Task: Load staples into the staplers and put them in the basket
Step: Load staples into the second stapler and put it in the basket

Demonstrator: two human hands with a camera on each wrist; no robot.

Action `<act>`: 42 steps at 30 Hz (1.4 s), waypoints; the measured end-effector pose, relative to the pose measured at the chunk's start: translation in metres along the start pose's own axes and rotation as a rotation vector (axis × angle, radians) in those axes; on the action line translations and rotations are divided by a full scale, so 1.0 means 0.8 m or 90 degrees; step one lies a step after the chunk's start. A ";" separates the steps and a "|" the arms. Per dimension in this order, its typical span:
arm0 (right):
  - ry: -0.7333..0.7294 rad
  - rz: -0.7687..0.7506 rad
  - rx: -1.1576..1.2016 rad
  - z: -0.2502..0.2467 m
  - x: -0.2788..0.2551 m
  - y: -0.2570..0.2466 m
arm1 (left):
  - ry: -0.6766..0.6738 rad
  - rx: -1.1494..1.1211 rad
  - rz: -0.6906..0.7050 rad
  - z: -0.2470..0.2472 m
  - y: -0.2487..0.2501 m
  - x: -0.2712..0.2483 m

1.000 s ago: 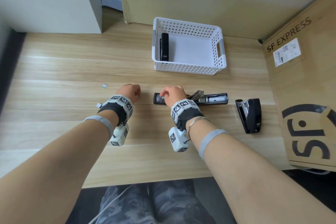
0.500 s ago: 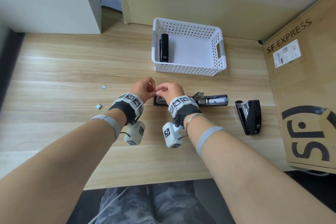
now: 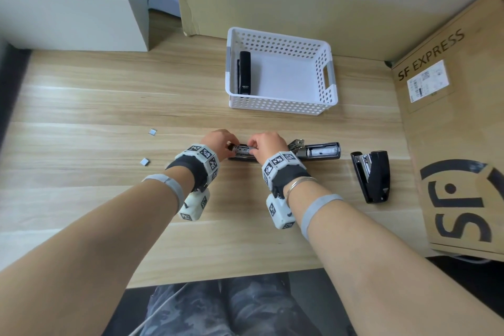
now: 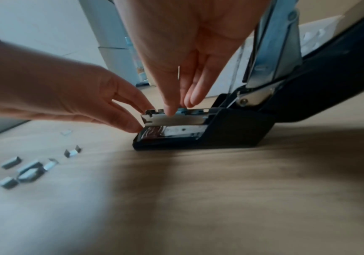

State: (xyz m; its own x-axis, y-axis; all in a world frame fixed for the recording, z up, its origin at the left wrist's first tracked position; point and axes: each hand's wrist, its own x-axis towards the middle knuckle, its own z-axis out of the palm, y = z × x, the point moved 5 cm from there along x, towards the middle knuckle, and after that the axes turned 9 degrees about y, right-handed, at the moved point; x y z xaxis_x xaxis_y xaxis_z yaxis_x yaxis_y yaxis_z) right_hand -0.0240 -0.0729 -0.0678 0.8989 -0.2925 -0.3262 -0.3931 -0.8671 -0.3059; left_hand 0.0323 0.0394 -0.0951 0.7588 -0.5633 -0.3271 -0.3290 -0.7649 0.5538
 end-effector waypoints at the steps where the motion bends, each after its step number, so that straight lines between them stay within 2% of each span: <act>1: 0.010 -0.002 0.002 0.000 0.000 -0.001 | 0.003 0.013 0.002 0.001 0.000 0.000; 4: 0.020 -0.006 -0.002 -0.001 -0.001 -0.003 | 0.010 0.034 0.000 0.003 0.002 0.002; 10: -0.021 -0.012 -0.026 -0.001 0.000 -0.002 | 0.009 0.035 0.009 0.004 0.001 0.003; 14: -0.036 0.027 -0.021 0.002 0.007 -0.003 | 0.007 0.034 0.012 0.003 -0.001 0.002; 21: -0.067 0.023 -0.098 0.003 0.008 -0.006 | 0.022 0.030 0.027 0.004 -0.003 -0.004; 26: -0.055 0.030 -0.168 -0.004 0.001 -0.005 | -0.003 0.036 0.025 0.002 -0.003 -0.007; 34: -0.091 0.055 -0.139 0.001 0.004 -0.021 | -0.071 0.063 0.024 -0.001 -0.007 -0.016; 37: -0.087 0.050 -0.182 -0.009 -0.001 -0.015 | -0.078 0.074 0.016 -0.007 -0.019 -0.019; 42: -0.060 0.033 -0.193 -0.019 -0.005 -0.011 | -0.036 0.097 -0.034 -0.039 -0.057 -0.026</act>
State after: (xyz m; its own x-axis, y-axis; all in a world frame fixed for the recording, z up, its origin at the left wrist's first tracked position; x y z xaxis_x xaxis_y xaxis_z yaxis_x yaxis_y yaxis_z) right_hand -0.0210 -0.0700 -0.0506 0.8520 -0.3131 -0.4197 -0.3494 -0.9369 -0.0104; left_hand 0.0489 0.0960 -0.0895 0.7460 -0.5342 -0.3977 -0.3740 -0.8301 0.4135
